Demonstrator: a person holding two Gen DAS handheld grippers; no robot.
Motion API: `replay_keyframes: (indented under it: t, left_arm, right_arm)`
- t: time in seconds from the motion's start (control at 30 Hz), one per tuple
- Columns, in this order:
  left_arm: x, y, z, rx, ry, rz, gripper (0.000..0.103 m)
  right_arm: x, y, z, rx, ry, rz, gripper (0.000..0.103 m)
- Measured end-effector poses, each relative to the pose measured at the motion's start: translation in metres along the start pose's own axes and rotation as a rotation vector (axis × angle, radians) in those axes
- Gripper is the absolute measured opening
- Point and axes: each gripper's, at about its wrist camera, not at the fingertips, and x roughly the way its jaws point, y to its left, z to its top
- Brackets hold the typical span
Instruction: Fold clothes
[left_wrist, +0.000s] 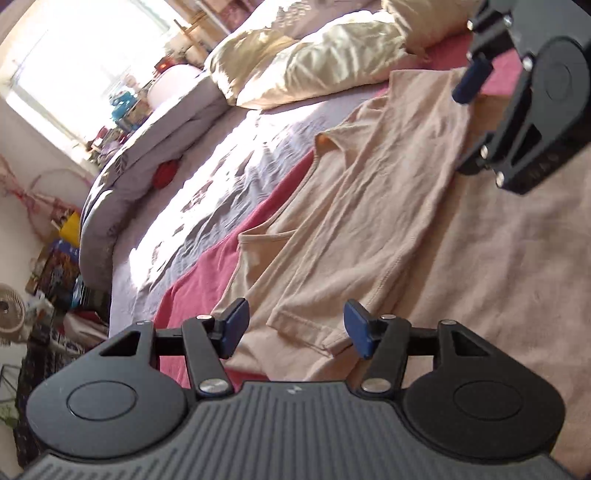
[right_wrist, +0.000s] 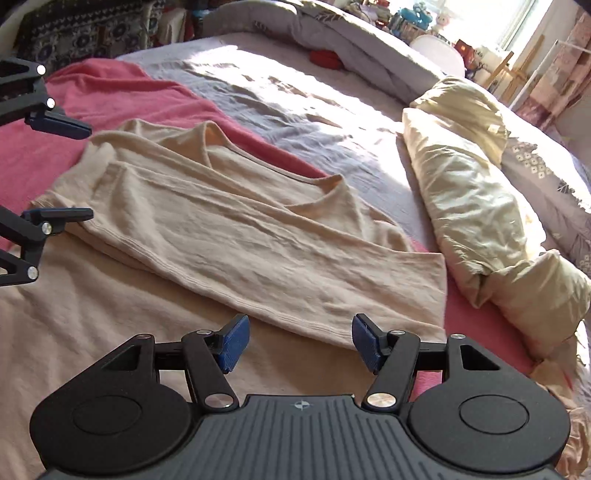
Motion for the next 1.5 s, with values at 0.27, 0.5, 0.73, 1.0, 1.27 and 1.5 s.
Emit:
replay_keyframes:
  t: [0.27, 0.5, 0.73, 1.0, 1.27, 1.5]
  left_arm:
    - [0.025, -0.028, -0.010, 0.232, 0.039, 0.112, 0.063]
    - [0.038, -0.036, -0.006, 0.338, 0.053, 0.103, 0.025]
    - [0.033, 0.009, 0.007, 0.127, 0.109, 0.156, 0.009]
    - [0.031, 0.019, -0.002, 0.177, 0.113, 0.200, 0.019]
    - [0.004, -0.030, -0.009, 0.391, -0.010, 0.066, 0.046]
    - [0.017, -0.034, 0.002, 0.355, 0.022, 0.004, 0.046]
  right_arm:
    - [0.016, -0.038, -0.014, -0.042, 0.035, -0.144, 0.075]
    - [0.023, -0.037, -0.020, -0.077, 0.025, -0.141, 0.075]
    - [0.037, -0.014, -0.037, -0.501, -0.081, -0.263, 0.077]
    - [0.062, -0.047, -0.030, -0.411, -0.026, -0.284, 0.070]
    - [0.060, -0.046, -0.030, -0.430, -0.045, -0.247, 0.070]
    - [0.057, -0.061, -0.021, -0.311, -0.031, -0.227, 0.070]
